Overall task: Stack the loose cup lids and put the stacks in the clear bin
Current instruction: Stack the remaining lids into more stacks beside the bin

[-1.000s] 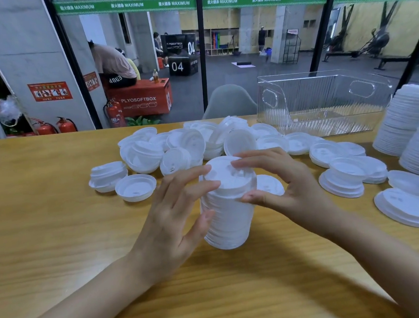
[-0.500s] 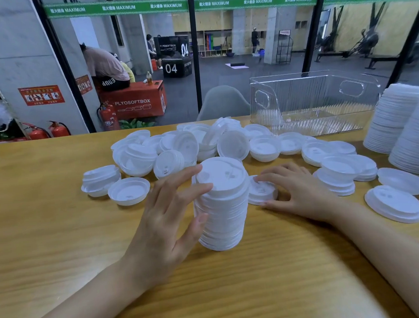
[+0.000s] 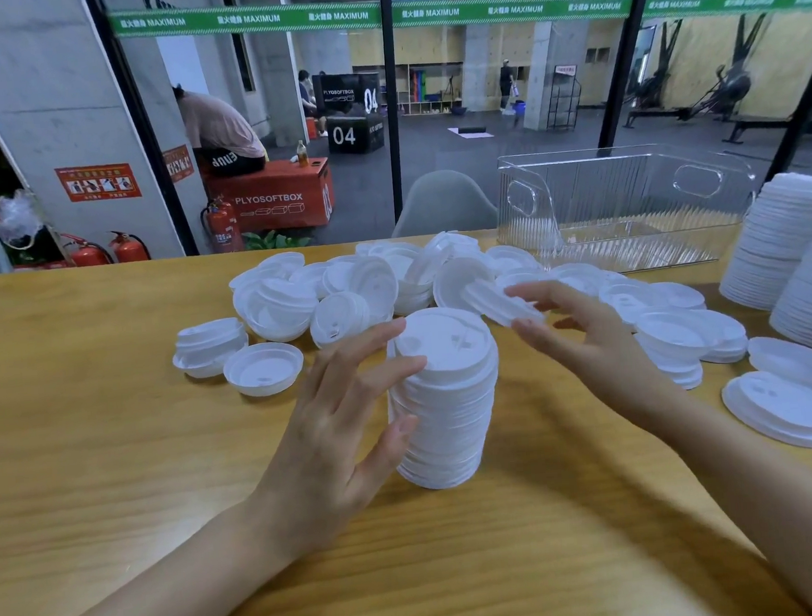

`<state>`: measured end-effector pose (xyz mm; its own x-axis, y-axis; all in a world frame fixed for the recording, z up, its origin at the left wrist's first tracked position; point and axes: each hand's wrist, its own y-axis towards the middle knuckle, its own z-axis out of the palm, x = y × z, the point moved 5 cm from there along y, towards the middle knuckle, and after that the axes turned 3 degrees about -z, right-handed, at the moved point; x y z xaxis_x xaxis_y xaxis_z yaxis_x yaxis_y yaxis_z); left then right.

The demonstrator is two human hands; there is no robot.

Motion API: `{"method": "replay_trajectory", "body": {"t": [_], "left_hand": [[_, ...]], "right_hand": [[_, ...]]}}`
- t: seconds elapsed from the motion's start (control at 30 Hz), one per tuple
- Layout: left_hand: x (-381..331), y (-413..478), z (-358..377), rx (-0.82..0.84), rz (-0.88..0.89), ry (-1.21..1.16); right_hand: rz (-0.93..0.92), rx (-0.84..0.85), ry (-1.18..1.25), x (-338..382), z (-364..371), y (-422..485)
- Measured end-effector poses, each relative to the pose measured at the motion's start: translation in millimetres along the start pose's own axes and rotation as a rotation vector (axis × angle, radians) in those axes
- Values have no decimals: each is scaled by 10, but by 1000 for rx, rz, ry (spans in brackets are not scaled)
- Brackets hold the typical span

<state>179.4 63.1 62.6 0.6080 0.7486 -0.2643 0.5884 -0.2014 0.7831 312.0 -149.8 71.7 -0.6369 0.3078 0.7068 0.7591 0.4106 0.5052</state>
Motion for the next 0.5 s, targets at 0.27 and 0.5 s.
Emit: {"method": "replay_trajectory", "body": {"t": [0.27,0.5], "left_hand": [[14,-1,-39,-103,-14,-59],[9,-7,-9,-61,-15,-16]], "right_hand": [[-220,88,56,708,222,-119],[-245,119,5,671,264,-153]]}}
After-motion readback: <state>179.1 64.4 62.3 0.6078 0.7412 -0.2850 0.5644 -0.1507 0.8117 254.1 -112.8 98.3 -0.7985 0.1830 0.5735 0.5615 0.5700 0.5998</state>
